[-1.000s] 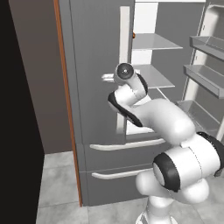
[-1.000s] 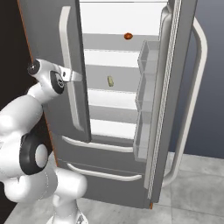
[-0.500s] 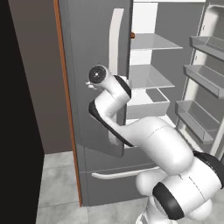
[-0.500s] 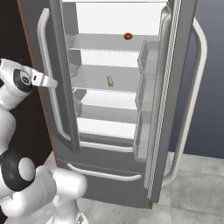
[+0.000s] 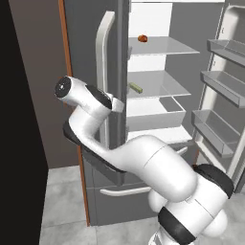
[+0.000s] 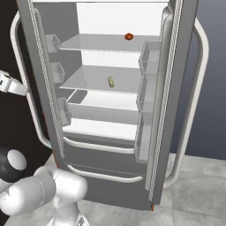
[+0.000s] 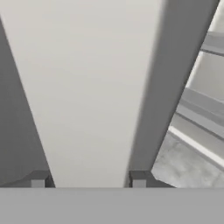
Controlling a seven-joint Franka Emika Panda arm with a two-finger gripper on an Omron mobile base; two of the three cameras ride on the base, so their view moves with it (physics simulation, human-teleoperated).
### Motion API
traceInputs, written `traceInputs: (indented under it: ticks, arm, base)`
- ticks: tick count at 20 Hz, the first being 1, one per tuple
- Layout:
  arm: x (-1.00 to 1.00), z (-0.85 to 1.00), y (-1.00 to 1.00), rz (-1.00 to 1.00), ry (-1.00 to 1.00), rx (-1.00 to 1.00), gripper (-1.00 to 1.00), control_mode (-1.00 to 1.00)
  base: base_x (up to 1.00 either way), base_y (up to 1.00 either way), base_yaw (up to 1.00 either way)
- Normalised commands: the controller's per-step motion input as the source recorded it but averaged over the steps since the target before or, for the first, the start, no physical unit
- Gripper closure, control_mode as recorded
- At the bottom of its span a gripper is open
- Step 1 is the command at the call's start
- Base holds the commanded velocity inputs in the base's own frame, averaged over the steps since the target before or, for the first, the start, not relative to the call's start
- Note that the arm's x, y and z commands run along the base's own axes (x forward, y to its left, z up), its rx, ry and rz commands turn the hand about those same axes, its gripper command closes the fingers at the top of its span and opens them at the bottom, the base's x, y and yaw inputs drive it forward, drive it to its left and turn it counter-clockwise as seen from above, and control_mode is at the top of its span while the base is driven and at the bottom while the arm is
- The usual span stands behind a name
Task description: Retrieve the butter from the fridge and place it on a plate on the dining table. Then retrieve the butter knife by the fridge and place it near the plate.
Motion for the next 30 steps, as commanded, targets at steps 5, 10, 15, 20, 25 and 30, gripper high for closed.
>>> traceInputs:
  ticks: [5,10,15,20,25,30]
  arm:
    - [-0.30,-0.11,0.91,-0.30,0.00,0.00,1.00,-1.00]
    - [-0.22,-0.03,0.72,-0.24,0.00,0.00,-1.00,-1.00]
    - [-0.22,-0.12,0.69,-0.20,0.00,0.00,-1.00,-1.00]
    - [-0.06,-0.03,0.48,-0.15,0.00,0.00,-1.00,-1.00]
    - [0.00,-0.14,0.27,-0.06,0.01,0.01,-1.00,-1.00]
    - [-0.01,-0.26,0.22,-0.02,0.03,0.00,-1.00,-1.00]
  base:
    - [0.00,0.00,0.00]
    - [0.00,0.00,0.00]
    - [0.00,0.00,0.00]
    - [0.00,0.00,0.00]
    - [0.00,0.00,0.00]
    - [0.00,0.00,0.00]
